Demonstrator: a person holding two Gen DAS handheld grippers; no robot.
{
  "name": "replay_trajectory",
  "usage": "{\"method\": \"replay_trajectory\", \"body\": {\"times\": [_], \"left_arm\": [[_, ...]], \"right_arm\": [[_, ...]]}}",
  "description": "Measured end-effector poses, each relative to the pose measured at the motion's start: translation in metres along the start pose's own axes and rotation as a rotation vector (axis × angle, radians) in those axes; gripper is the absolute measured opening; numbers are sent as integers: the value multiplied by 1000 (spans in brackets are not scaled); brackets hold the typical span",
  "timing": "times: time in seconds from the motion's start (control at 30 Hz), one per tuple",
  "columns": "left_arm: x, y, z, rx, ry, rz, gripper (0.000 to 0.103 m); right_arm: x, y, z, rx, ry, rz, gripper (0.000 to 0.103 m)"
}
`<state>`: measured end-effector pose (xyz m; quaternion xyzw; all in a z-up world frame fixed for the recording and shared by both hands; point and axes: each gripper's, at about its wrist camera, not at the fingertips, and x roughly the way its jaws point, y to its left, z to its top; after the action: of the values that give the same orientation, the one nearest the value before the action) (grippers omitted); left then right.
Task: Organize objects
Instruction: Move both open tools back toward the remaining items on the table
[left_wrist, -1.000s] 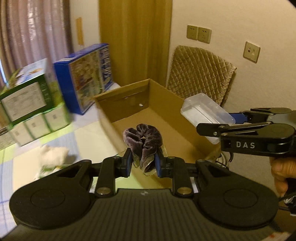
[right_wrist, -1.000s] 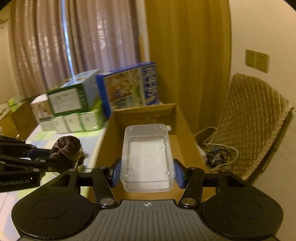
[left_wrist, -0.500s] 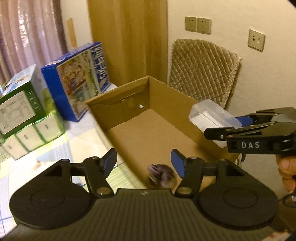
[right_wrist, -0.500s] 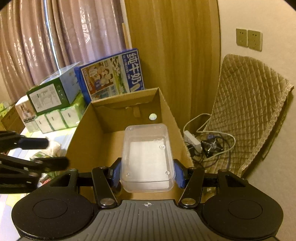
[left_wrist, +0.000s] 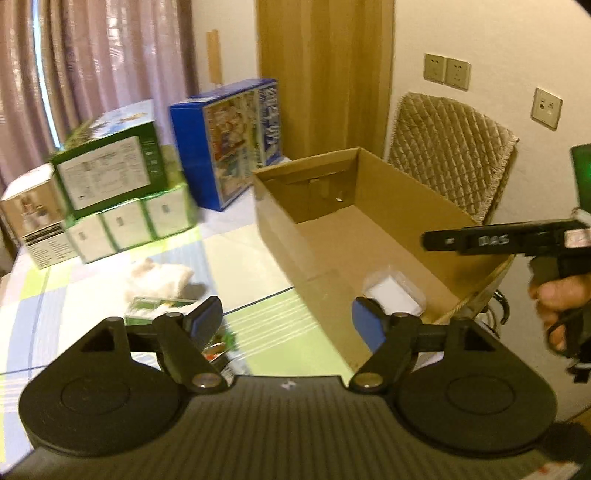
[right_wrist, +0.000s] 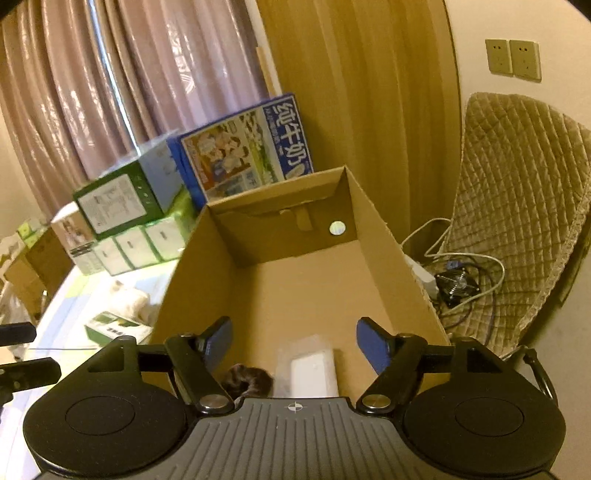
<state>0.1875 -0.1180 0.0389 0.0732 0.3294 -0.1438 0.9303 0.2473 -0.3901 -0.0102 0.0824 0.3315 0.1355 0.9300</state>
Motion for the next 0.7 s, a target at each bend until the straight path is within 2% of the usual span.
{"method": "replay_trajectory", "body": {"times": [0.2,0.33,0.6,0.7], "left_arm": [[-28,25,-27,-95,19,16,79],[-49,36,-49,-116,33,44,82],[-96,65,-93,-188,46,117,90],[-109,76,-104,-209,47,138,93]], "right_arm": [[-49,18,-6,-7,-55,7,75],[-81,42,-15,-1,-80,35,81],[-119,107,-50,-70,-75,132,90],[-120,124,-67,-74,-34,154,94]]}}
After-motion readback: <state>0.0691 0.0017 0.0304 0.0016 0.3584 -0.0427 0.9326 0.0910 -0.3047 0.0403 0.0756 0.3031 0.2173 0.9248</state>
